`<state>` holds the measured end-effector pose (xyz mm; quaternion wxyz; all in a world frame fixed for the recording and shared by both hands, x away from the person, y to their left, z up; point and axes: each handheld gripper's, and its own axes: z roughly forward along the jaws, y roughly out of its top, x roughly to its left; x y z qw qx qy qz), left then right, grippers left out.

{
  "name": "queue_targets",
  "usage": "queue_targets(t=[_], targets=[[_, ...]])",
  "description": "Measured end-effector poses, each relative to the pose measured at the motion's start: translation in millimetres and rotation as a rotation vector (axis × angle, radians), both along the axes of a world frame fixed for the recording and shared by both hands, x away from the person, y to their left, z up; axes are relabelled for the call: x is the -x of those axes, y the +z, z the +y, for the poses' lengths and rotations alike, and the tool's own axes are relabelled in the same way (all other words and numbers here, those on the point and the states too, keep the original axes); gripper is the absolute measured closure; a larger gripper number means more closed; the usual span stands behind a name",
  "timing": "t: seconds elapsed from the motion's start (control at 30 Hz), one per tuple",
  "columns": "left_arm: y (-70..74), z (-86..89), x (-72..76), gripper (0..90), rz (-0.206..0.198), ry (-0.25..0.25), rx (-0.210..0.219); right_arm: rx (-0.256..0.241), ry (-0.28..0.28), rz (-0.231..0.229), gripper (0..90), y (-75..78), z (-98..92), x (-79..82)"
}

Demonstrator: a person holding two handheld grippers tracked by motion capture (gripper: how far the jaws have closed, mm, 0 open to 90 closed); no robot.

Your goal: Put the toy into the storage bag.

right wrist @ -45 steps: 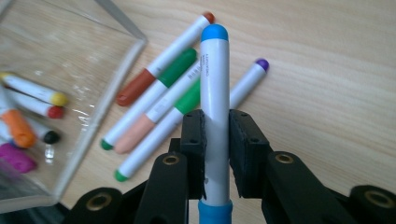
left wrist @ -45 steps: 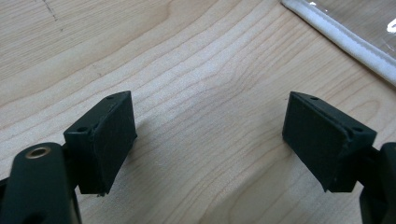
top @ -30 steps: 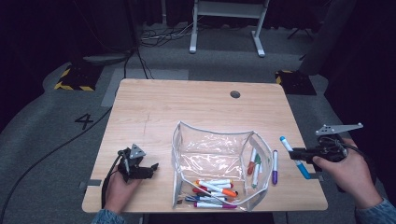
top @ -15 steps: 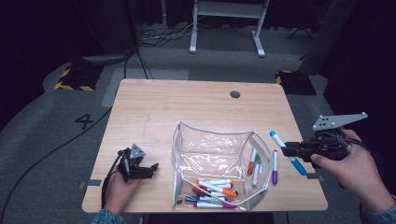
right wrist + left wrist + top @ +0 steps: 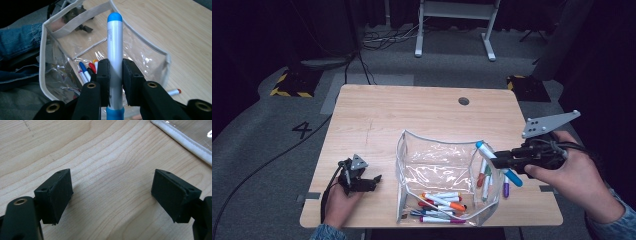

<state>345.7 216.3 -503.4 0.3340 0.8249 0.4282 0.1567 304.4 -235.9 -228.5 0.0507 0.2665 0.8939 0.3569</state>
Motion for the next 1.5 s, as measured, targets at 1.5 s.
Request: queue_targets(t=[1.5], targets=[[-0.1, 0.0, 0.8, 17.5, 0.001, 0.002, 0.003, 0.317, 0.344, 0.246, 76.7, -108.6, 142.5, -8.3]])
